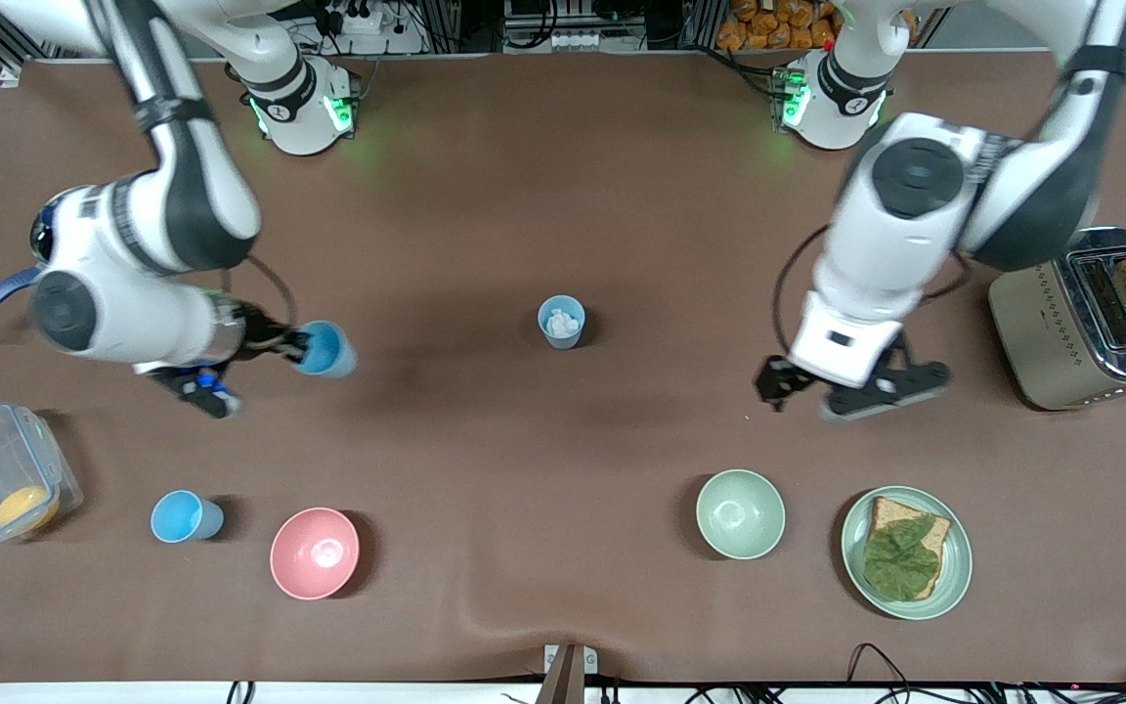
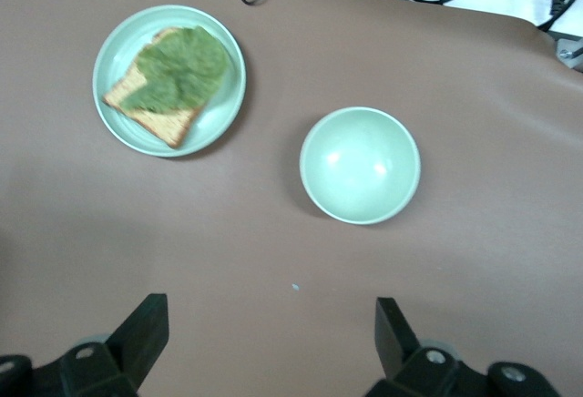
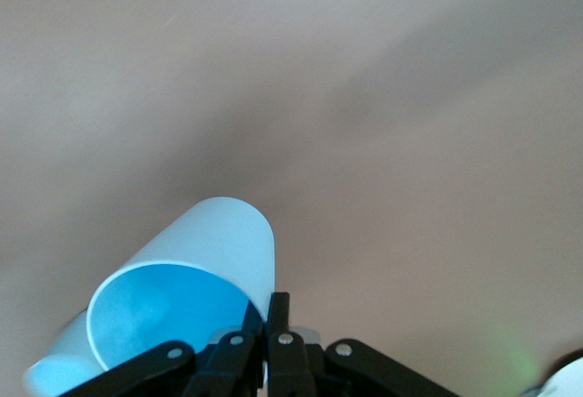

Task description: Stack blue cups with both arms

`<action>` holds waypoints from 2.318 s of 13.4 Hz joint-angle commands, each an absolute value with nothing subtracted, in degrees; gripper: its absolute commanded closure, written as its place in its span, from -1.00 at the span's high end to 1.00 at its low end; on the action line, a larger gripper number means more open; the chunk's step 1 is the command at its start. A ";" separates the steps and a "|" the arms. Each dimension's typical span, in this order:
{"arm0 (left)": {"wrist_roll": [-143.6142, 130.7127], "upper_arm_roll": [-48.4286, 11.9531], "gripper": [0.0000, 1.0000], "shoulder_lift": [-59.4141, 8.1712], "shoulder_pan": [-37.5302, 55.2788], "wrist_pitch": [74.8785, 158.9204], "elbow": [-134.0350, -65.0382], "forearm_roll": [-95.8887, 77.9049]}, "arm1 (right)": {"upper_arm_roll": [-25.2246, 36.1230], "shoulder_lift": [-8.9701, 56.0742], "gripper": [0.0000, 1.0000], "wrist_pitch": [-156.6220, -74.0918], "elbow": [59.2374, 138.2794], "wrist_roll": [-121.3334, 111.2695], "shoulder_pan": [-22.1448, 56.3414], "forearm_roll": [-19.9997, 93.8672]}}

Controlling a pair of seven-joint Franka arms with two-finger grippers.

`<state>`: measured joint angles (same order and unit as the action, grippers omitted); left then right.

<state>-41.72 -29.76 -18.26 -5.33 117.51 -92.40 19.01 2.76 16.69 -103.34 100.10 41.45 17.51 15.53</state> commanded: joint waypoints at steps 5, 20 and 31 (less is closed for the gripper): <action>-27.61 -30.41 1.00 -11.35 -13.53 102.59 -88.60 10.56 | 3.52 25.21 -1.00 -113.26 91.67 70.53 39.61 18.90; -13.88 -9.05 1.00 -4.31 -1.67 90.79 -85.34 1.76 | 4.04 29.09 -1.00 -115.93 92.20 82.44 47.99 16.00; -13.45 -9.49 1.00 -5.01 -1.32 90.79 -85.34 1.76 | 4.13 24.01 1.00 -104.09 90.61 58.43 38.44 14.51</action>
<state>-14.65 -9.87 -5.51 -1.53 91.51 -85.23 2.82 4.81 27.48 -109.03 89.89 68.93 43.47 15.57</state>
